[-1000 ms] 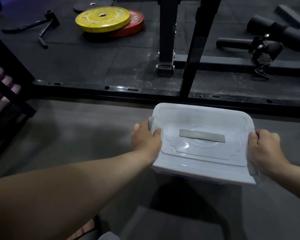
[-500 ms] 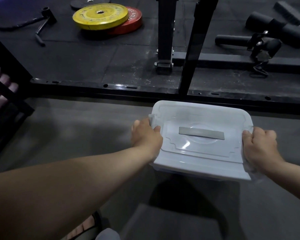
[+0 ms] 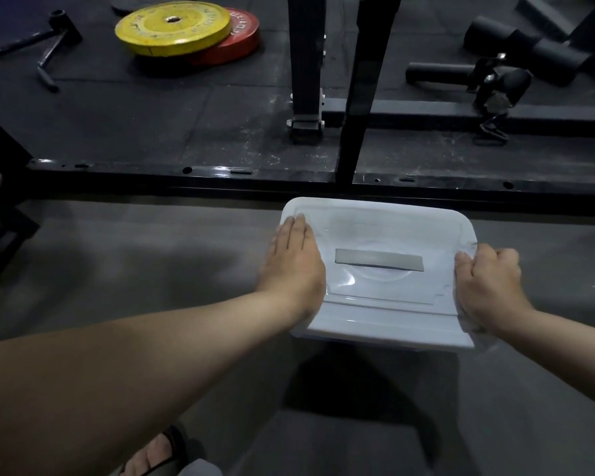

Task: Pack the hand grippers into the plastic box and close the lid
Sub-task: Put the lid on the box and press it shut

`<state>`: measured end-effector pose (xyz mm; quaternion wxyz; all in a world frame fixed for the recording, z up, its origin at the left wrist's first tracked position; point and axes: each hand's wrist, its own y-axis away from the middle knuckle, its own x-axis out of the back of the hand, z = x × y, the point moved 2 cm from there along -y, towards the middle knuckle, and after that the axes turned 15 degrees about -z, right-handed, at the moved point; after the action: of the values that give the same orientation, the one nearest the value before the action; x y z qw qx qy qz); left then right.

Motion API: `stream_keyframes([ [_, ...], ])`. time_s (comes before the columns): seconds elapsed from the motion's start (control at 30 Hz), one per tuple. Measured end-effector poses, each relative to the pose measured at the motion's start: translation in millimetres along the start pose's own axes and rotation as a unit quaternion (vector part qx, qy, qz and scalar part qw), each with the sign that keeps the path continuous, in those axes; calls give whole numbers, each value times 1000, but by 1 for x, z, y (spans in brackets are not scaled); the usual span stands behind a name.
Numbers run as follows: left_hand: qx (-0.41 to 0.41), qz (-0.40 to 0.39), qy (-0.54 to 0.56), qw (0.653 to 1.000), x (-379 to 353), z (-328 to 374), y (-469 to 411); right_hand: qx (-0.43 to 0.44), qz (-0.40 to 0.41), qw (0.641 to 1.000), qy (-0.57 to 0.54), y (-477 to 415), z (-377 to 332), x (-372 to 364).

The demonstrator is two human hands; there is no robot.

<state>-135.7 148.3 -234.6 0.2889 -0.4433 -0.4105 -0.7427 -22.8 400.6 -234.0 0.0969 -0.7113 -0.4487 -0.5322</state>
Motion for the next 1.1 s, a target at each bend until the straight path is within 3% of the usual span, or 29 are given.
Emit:
stream_keyframes([
  [0.2,-47,-15,-85,995,-16,41,-9,2,6,1000,2,1,1,-2],
  [0.6,-116,-41,-131,984,-34,112,-19,-9,28,1000,2,-2,7,0],
  [0.77,-157,-50,-145,976,-42,153,-24,6,-26,995,-101,-7,14,-2],
  [1.0,-189,-39,-172,966,-47,162,-29,12,-32,990,-140,-8,22,0],
  [1.1,-191,-35,-170,966,-48,162,-29,67,-25,984,-164,-11,27,3],
])
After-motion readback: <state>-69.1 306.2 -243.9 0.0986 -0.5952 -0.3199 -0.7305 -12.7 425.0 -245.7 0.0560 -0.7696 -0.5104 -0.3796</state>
